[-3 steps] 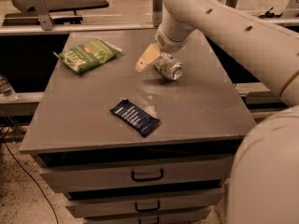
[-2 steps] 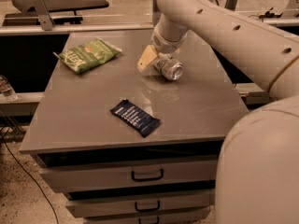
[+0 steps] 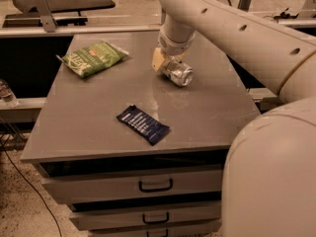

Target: Place 7up can upright

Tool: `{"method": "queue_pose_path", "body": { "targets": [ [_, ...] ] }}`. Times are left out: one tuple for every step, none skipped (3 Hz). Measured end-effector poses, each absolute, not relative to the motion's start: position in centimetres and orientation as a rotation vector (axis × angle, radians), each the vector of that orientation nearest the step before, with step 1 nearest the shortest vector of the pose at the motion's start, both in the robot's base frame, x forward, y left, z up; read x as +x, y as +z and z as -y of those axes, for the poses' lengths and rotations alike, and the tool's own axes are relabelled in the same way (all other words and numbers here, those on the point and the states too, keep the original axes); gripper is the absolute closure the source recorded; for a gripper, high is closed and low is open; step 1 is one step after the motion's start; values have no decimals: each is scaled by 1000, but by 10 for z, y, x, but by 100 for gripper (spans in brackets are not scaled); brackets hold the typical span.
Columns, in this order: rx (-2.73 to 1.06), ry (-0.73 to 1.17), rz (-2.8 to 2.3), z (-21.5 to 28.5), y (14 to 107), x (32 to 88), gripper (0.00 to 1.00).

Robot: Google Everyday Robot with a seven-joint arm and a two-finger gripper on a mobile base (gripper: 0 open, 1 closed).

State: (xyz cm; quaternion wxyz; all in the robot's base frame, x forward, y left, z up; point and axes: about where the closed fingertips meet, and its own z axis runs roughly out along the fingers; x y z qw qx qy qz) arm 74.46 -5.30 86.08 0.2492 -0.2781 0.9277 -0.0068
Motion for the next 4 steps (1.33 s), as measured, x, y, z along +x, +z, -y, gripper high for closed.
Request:
{"method": "queue_pose_path", "body": {
  "targets": [
    [-756, -24, -2469, 55, 877, 738, 88],
    [-790, 29, -2356, 56, 897, 723, 100],
    [-823, 143, -2168, 66, 917, 710, 100],
    [-774, 295, -1966, 68, 944, 715, 100]
  ]
}}
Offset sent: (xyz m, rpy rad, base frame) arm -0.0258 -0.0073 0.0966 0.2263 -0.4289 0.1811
